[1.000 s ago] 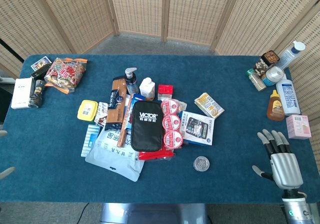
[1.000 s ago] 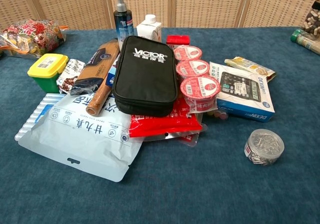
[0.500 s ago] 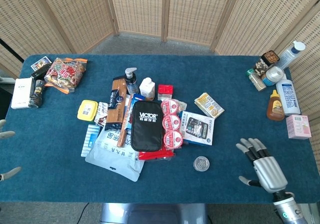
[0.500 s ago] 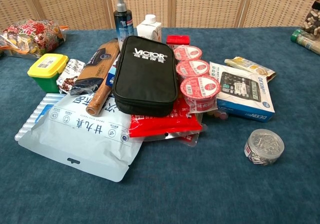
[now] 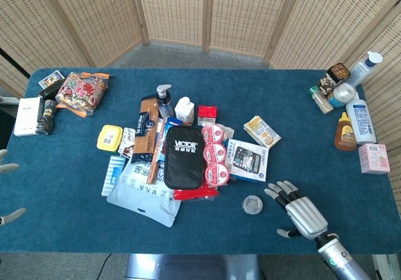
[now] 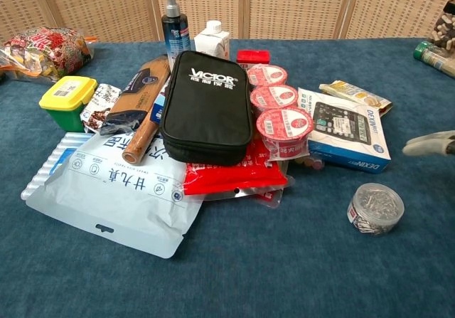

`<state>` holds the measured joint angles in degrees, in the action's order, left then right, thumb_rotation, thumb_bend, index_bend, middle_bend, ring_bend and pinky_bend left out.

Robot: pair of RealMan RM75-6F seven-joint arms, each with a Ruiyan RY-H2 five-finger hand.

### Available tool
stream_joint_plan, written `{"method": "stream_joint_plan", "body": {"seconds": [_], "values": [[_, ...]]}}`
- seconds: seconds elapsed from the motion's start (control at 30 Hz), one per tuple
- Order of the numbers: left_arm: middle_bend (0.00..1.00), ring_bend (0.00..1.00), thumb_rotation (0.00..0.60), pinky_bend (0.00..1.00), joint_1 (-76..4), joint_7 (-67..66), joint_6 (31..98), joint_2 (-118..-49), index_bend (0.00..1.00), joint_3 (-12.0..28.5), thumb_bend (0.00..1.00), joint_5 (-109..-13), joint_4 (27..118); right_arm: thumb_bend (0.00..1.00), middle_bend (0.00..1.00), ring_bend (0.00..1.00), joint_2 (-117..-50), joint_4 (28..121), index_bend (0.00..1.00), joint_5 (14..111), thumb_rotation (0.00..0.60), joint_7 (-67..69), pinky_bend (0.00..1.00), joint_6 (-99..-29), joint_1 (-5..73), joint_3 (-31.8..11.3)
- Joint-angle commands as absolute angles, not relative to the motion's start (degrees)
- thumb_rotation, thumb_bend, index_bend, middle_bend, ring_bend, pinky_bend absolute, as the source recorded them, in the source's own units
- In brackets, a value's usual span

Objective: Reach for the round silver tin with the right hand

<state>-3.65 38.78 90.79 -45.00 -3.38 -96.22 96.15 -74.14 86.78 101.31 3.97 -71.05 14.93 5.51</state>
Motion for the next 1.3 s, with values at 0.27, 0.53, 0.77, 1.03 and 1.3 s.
{"method": "stream_joint_plan", "body": {"seconds": [0.27, 0.53, 0.77, 1.03, 1.3], "values": [[0.0, 0.0, 0.6, 0.0, -3.6, 39.8, 90.8, -44.9, 0.24, -3.2, 0.0, -95.8, 95.7, 0.0, 0.13, 0.02, -78.2, 88.4, 0.09, 99.4, 0.6, -0.7, 0.0, -66.8, 17.5, 4.8], [0.0, 0.0, 0.6, 0.0, -3.7, 40.4, 90.5, -44.9, 0.24, -3.1, 0.0, -95.5, 95.3, 0.0, 0.13, 0.02, -80.7, 86.6, 0.1, 97.3, 0.6, -0.5, 0.0, -64.6, 18.9, 4.5], [0.0, 0.0, 0.6, 0.0, -3.9, 40.1, 90.0, -45.0, 0.24, -3.1, 0.0, -95.4, 95.4, 0.0, 0.15, 0.04, -81.7, 85.0, 0.11, 96.2, 0.6, 0.1, 0.03, -63.6, 20.1, 4.1], [0.0, 0.0, 0.6, 0.0, -4.0, 39.4, 89.6, -45.1, 0.24, -3.0, 0.0, -95.1, 95.6, 0.0, 0.27, 0.21, -83.2, 82.3, 0.18, 96.3, 0.6, 3.0, 0.2, -64.2, 20.6, 4.6], [0.0, 0.0, 0.6, 0.0, -4.0, 38.7, 89.4, -45.2, 0.24, -3.0, 0.0, -95.2, 96.0, 0.0, 0.37, 0.35, -84.9, 79.7, 0.24, 96.6, 0.6, 4.0, 0.38, -66.0, 20.5, 4.9]]}}
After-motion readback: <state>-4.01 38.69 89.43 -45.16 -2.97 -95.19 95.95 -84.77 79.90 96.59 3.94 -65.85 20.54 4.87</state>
